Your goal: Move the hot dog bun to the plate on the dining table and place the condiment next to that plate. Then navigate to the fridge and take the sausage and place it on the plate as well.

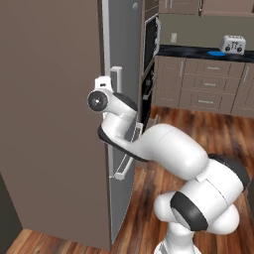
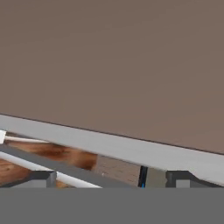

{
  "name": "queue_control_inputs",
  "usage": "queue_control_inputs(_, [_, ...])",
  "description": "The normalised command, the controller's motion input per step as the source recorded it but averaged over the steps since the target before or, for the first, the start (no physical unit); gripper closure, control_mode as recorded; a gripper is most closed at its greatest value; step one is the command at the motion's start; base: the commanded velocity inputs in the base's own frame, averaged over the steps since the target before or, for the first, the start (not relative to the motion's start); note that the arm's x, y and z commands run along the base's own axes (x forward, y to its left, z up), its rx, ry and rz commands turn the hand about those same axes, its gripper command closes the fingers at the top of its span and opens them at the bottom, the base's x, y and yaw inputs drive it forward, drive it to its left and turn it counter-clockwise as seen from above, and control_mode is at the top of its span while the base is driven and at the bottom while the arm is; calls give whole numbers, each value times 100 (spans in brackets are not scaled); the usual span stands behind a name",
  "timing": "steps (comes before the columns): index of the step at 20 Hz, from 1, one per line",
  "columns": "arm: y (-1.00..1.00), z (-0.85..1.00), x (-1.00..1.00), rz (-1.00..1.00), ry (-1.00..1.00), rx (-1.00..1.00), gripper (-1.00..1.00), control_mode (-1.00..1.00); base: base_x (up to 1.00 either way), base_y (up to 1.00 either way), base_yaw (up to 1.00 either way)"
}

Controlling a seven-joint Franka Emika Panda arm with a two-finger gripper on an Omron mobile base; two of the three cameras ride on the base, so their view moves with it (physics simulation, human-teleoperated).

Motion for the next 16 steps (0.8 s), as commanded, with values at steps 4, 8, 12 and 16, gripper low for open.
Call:
queue_control_inputs(4, [0,-4,23,0,0,0,-100,-100,0,0,0])
queue_control_inputs(8, [0,-5,19,0,0,0,-100,-100,0,0,0])
queue_control_inputs(12, [0,-5,15,0,0,0,-100,-100,0,0,0])
queue_control_inputs(16, [-3,-7,2,-1,0,0,-100,-100,0,0,0])
